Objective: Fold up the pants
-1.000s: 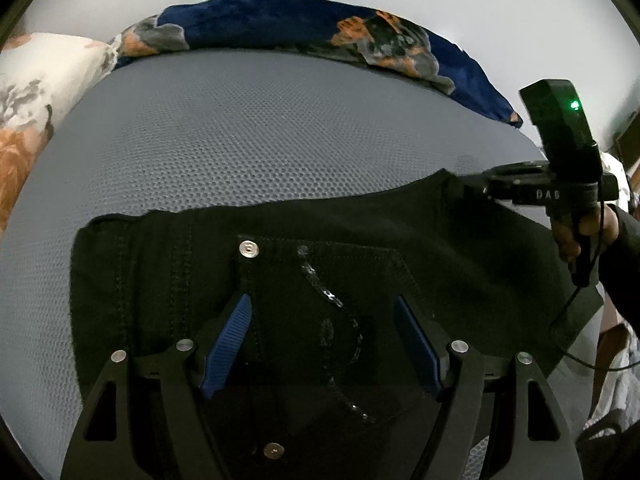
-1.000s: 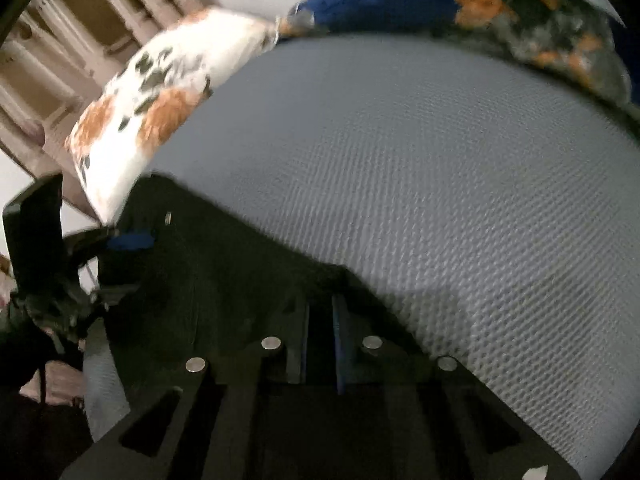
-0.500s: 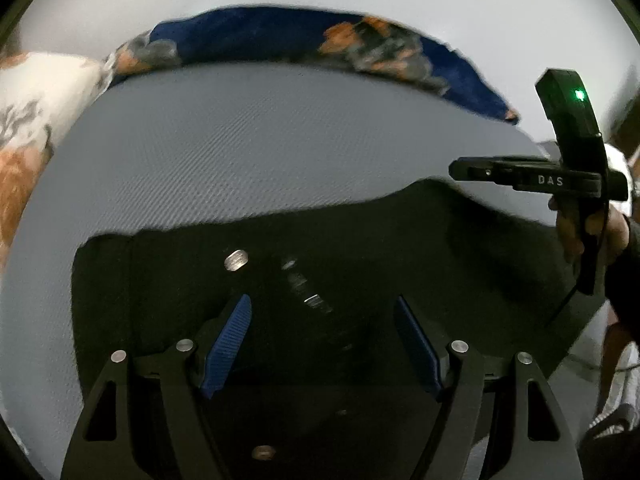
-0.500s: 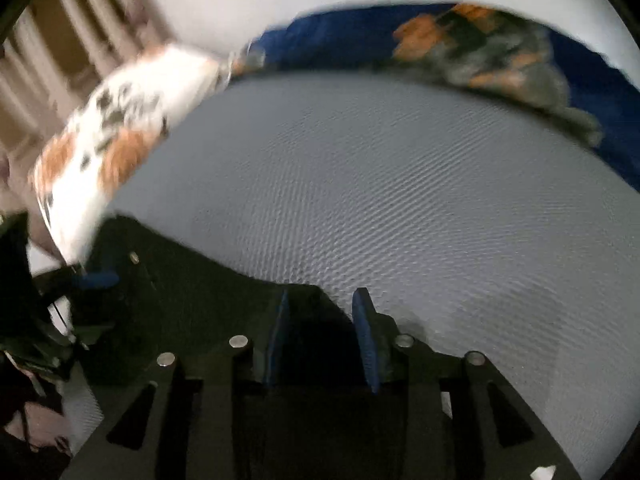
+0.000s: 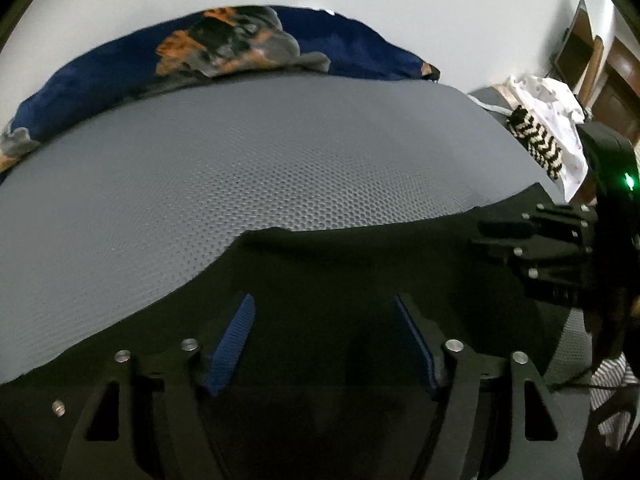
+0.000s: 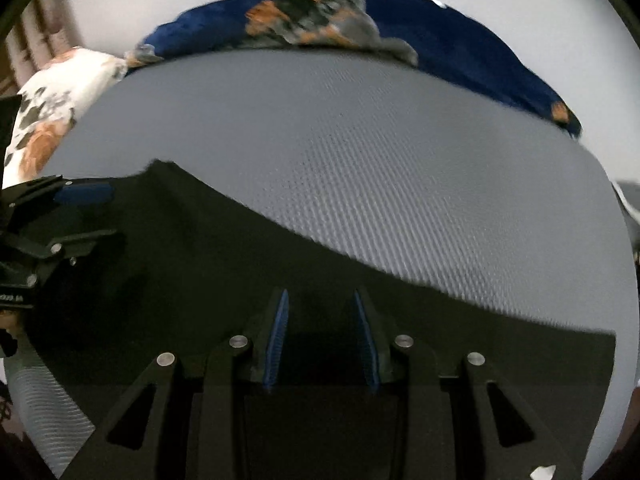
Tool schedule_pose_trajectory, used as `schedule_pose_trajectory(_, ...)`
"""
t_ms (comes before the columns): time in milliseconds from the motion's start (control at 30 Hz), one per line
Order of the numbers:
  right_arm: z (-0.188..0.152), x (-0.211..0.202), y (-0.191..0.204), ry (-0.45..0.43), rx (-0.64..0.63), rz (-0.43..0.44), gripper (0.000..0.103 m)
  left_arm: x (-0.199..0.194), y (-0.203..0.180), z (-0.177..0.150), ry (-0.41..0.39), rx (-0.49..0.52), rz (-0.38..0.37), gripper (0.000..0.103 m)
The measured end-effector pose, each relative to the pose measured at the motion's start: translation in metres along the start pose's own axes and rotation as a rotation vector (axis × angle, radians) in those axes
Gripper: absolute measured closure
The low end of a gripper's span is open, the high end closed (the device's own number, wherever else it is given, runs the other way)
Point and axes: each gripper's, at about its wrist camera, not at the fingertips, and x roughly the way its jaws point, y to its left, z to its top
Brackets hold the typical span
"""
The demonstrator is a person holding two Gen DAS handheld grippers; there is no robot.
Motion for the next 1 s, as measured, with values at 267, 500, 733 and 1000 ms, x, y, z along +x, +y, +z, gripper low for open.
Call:
schedule_pose_trajectory(267, 0.000, 0.022, -0.009, -0.040, 0.042, -0.050, 0.071, 0.035, -0.001, 0.012, 0.029, 0.005, -0.007, 0.054)
schedule_pose_trajectory(500, 0.003, 0.015, -0.014, -0.035, 0.052, -0.038, 0.068, 0.034, -0.007, 0.014, 0.018, -0.009, 0.029, 0.054)
schedule_pose_trajectory(733, -0.035, -0.025, -0.019, -0.047, 0.054, -0.028, 0.055, -0.007, -0.015, -0.027, 0.017, 0.006, 0.018, 0.054)
schedule_pose_trajectory(1000, -0.104, -0.051, -0.059, 0.003, 0.144, -0.082, 0.055, -0.033, 0.001, -0.080, 0.059, -0.087, 0.064, 0.054)
